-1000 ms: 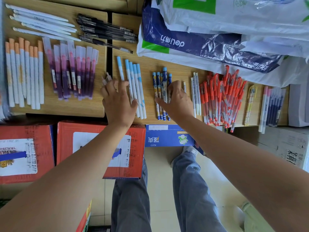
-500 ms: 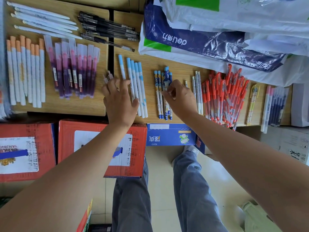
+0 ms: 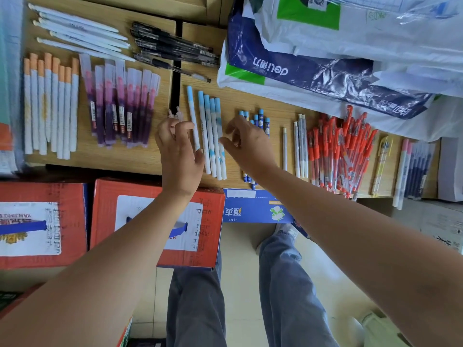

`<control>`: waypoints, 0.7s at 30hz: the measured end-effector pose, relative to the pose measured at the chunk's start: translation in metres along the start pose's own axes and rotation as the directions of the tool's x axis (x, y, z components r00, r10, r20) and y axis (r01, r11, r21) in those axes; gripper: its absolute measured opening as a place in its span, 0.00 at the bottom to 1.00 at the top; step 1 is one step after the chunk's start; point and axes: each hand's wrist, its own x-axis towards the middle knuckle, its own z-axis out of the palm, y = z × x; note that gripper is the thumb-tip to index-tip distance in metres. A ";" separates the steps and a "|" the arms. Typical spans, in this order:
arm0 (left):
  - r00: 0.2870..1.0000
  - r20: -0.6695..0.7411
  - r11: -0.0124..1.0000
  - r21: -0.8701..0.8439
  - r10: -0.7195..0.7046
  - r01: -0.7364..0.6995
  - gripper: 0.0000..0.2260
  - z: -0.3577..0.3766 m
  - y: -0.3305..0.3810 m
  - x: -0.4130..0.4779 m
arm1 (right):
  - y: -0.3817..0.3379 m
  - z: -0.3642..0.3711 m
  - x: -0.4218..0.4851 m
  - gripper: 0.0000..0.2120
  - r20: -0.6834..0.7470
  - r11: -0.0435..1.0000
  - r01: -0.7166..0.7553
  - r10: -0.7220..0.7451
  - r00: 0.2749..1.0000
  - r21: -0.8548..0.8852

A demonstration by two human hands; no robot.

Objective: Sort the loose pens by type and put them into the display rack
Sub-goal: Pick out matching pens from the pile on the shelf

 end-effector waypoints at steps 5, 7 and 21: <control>1.000 0.018 1.000 -0.006 0.013 -0.013 0.21 -0.006 -0.006 0.003 | -0.018 0.018 0.006 0.11 0.037 0.998 -0.027 0.029 0.999 -0.065; 1.000 0.026 1.000 0.012 0.009 -0.009 0.20 -0.006 -0.009 0.005 | -0.022 0.023 0.010 0.13 0.025 0.991 -0.044 0.048 0.999 -0.124; 0.997 -0.026 0.996 -0.038 -0.079 0.078 0.18 -0.005 -0.017 0.012 | -0.047 0.031 0.023 0.19 0.065 0.963 -0.143 0.162 0.985 -0.230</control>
